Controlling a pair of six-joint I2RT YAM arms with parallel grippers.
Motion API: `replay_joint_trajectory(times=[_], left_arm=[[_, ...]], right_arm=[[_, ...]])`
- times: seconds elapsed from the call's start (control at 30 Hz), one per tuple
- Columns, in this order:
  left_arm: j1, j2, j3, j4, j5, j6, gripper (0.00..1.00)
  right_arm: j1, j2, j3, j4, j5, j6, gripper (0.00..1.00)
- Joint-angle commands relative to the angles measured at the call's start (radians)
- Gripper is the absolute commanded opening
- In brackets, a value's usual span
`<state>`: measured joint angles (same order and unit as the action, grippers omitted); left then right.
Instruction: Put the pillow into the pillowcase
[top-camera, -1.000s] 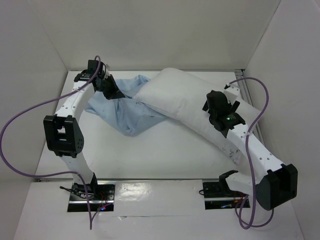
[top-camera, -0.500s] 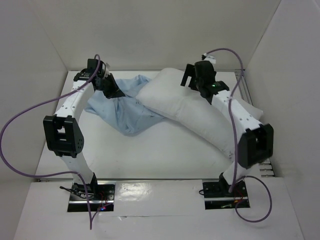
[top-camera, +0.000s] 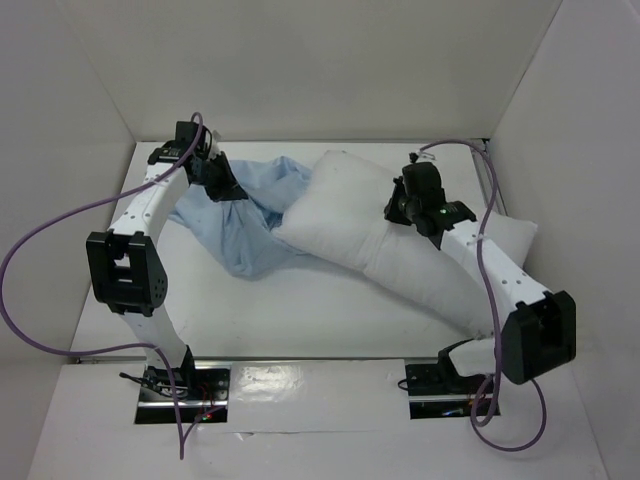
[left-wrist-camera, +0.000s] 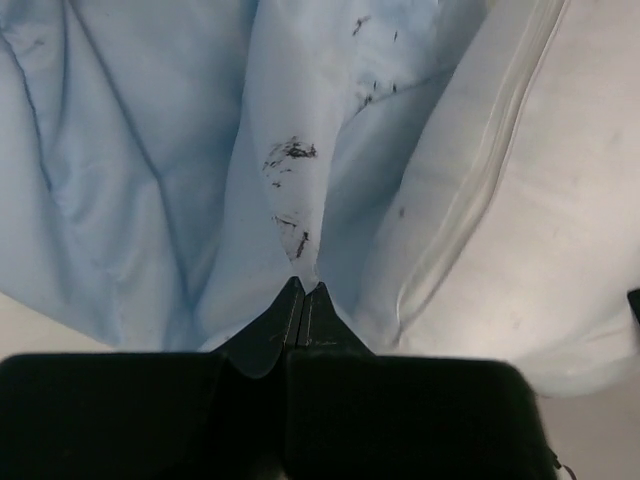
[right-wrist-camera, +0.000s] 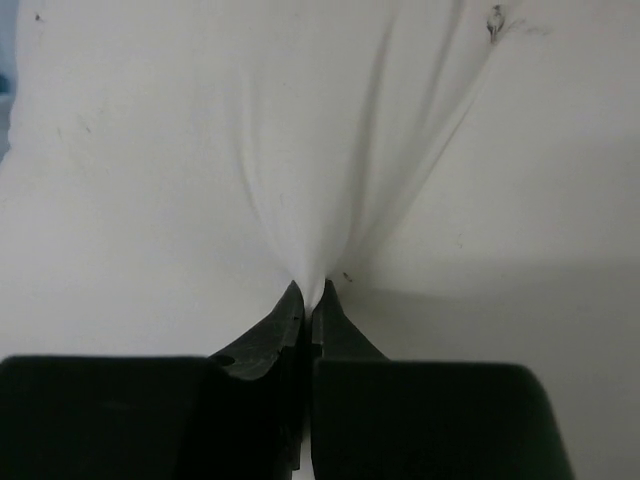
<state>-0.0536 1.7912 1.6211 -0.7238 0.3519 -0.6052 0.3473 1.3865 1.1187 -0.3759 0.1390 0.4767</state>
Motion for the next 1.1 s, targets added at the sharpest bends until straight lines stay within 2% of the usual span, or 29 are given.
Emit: replay_joint_trajectory(times=[0.0, 0.07, 0.17, 0.23, 0.27, 0.3, 0.33, 0.4, 0.43, 0.57, 0.67, 0.73, 0.83, 0.9, 1.0, 1.03, 1.07], left_arm=[[0.008, -0.05, 0.0, -0.003, -0.03, 0.024, 0.0], [0.018, -0.05, 0.0, -0.012, -0.03, 0.024, 0.0], [0.018, -0.041, 0.011, -0.012, -0.03, 0.024, 0.0], [0.018, -0.041, 0.011, -0.012, -0.03, 0.024, 0.0], [0.018, -0.041, 0.011, -0.012, -0.021, 0.024, 0.0], [0.018, -0.041, 0.011, -0.012, -0.021, 0.034, 0.0], [0.018, -0.041, 0.011, -0.012, -0.021, 0.035, 0.0], [0.018, -0.052, -0.001, -0.022, -0.021, 0.045, 0.0], [0.018, -0.064, -0.012, -0.031, -0.021, 0.077, 0.0], [-0.029, -0.154, -0.153, -0.031, 0.009, 0.162, 0.0], [-0.106, -0.191, -0.228, -0.074, -0.062, 0.173, 0.0], [-0.159, -0.191, -0.253, -0.14, -0.138, 0.159, 0.0], [-0.213, -0.231, -0.329, -0.149, -0.226, 0.107, 0.0], [-0.223, -0.24, -0.358, -0.14, -0.26, 0.075, 0.0], [-0.232, -0.253, -0.362, -0.14, -0.304, 0.062, 0.0], [-0.232, -0.253, -0.362, -0.14, -0.317, 0.062, 0.0], [-0.232, -0.242, -0.348, -0.14, -0.338, 0.053, 0.0]], right_arm=[[0.005, -0.093, -0.037, -0.197, -0.05, -0.088, 0.0], [0.005, -0.132, -0.037, -0.288, -0.041, -0.111, 0.0], [0.005, -0.191, -0.059, -0.331, -0.013, -0.125, 0.0], [0.005, -0.192, -0.034, -0.347, -0.05, -0.135, 0.0], [0.005, -0.192, 0.004, -0.36, -0.079, -0.148, 0.16], [0.005, -0.175, 0.027, -0.371, -0.096, -0.159, 0.49], [0.005, -0.164, 0.048, -0.371, -0.111, -0.159, 0.71], [0.018, -0.133, 0.113, -0.336, -0.121, -0.159, 0.97], [0.018, -0.12, 0.137, -0.325, -0.121, -0.159, 1.0], [0.073, 0.0, 0.272, -0.27, -0.121, -0.139, 1.0], [0.145, 0.155, 0.413, -0.27, -0.096, -0.119, 1.0], [0.215, 0.304, 0.536, -0.34, -0.052, -0.119, 1.0], [0.284, 0.502, 0.7, -0.476, 0.049, -0.096, 1.0], [0.315, 0.546, 0.699, -0.518, 0.106, -0.075, 1.0], [0.338, 0.546, 0.554, -0.427, 0.139, -0.003, 1.0], [0.325, 0.521, 0.467, -0.399, 0.139, 0.011, 0.86], [0.314, 0.508, 0.433, -0.35, 0.128, 0.022, 0.66]])
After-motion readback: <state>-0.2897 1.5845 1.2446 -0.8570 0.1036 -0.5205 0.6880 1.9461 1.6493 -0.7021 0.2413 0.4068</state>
